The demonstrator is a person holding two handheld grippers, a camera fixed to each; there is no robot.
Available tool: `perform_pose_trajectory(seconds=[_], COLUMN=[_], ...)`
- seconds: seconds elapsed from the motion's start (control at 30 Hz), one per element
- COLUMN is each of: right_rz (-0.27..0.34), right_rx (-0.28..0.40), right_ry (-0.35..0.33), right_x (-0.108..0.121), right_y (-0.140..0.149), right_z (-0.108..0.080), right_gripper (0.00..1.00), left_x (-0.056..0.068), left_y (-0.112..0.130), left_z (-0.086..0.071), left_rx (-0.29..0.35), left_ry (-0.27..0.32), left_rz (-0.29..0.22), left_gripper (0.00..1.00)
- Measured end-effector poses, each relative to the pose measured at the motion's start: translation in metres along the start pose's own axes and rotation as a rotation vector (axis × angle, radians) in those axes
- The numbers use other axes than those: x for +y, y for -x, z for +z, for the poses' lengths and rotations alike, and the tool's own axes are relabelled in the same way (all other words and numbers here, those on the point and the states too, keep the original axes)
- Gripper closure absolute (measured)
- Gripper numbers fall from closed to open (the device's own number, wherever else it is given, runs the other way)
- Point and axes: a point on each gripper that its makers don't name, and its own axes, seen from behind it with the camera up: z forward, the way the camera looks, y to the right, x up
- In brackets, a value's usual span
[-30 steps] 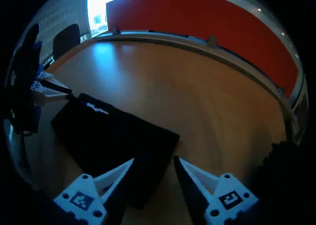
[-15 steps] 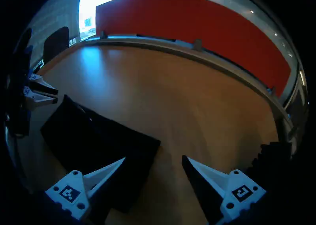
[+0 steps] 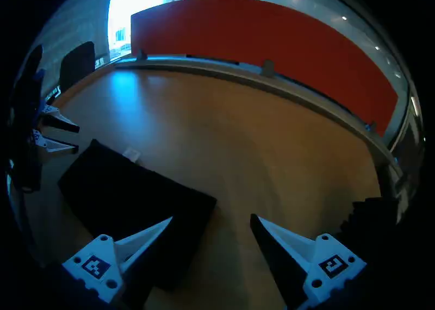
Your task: Fold towel
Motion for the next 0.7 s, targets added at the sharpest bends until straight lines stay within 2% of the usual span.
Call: perform_pose_trajectory(seconds=[0.4, 0.7], right_rz=[0.008, 0.014], right_rx=[0.005, 0.009], right_ry=[-0.022, -0.031], right_x=[-0.008, -0.016], right_y=[0.006, 0.015], right_z=[-0.014, -0.032], right_gripper=[0.00, 0.00], left_x=[-0.002, -0.003], left_y=[0.004, 0.014], left_z=[-0.013, -0.036], left_rx=[0.008, 0.021], left_ry=[-0.017, -0.056], left_rz=[-0.020, -0.060], left_gripper=[0.13, 0.14])
